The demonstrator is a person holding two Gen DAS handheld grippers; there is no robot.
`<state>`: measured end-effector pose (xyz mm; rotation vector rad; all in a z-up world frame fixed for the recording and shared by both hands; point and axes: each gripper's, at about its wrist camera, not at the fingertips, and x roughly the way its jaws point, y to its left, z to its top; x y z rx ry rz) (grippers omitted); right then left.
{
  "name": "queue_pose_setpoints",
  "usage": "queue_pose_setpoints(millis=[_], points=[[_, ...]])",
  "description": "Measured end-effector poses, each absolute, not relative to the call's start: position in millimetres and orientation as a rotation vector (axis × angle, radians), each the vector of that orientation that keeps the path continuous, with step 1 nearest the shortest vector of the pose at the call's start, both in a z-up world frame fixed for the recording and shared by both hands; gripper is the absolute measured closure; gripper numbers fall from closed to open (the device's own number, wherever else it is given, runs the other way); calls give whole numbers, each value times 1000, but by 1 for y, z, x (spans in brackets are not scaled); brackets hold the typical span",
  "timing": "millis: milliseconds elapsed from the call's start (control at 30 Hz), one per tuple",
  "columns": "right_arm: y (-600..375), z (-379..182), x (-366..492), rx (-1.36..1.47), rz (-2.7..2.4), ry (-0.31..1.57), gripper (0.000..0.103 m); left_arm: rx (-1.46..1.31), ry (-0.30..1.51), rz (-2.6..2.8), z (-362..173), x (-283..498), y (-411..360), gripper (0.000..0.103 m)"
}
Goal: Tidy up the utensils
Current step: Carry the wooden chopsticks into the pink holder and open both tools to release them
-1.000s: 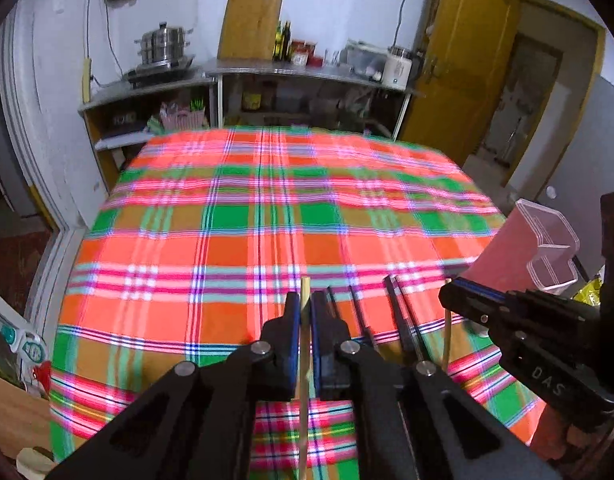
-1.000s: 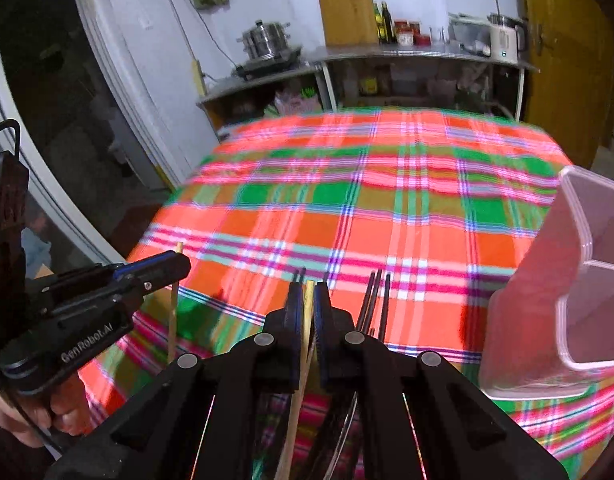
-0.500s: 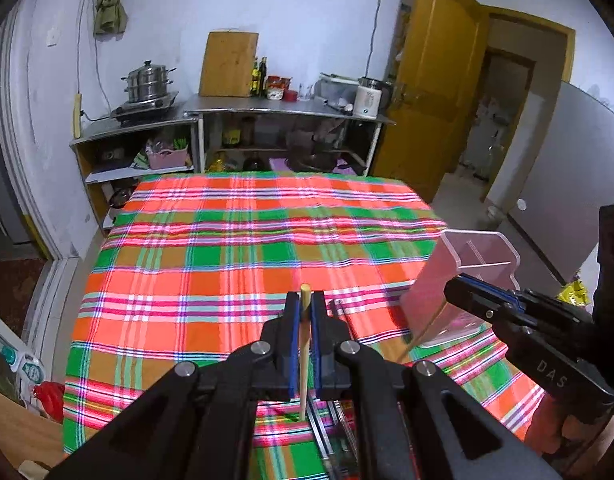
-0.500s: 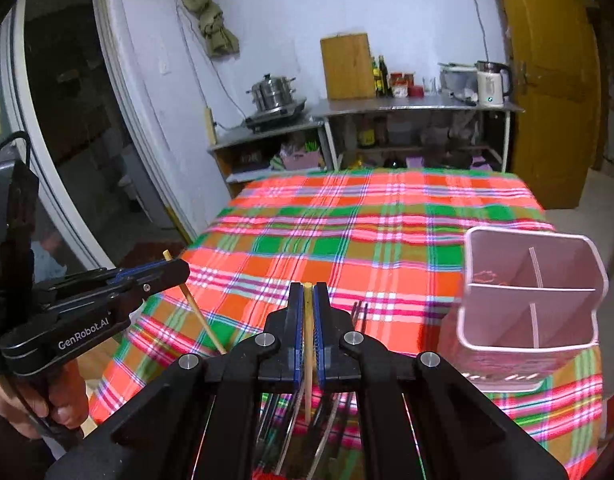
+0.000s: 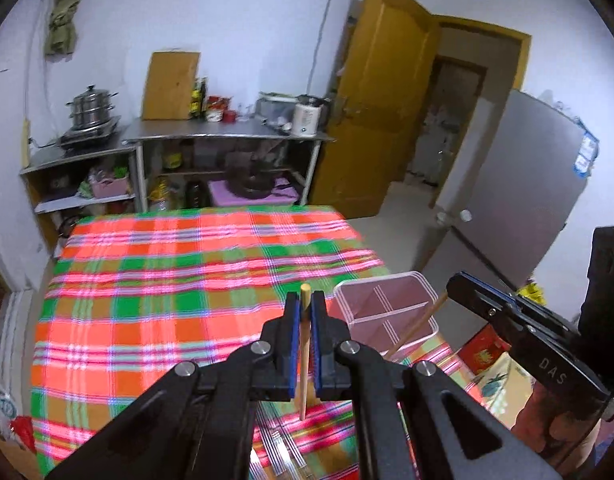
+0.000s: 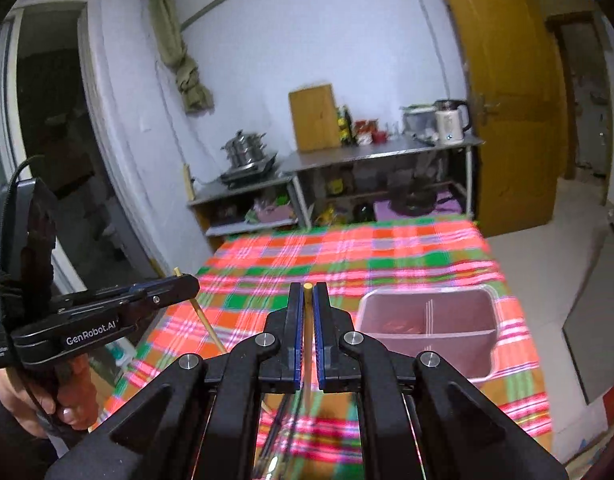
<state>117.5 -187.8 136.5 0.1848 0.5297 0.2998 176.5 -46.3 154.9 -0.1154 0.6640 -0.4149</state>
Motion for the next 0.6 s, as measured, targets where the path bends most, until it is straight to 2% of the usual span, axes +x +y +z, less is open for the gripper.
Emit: queue_pose_setpoints(millis=[333,600], points=[[-243,180,118,214,189,426,98,-168,625,-505,187,214,-92,97],[-254,150,146,241,161,467,98,-186,686,-527,150,247,-115,97]])
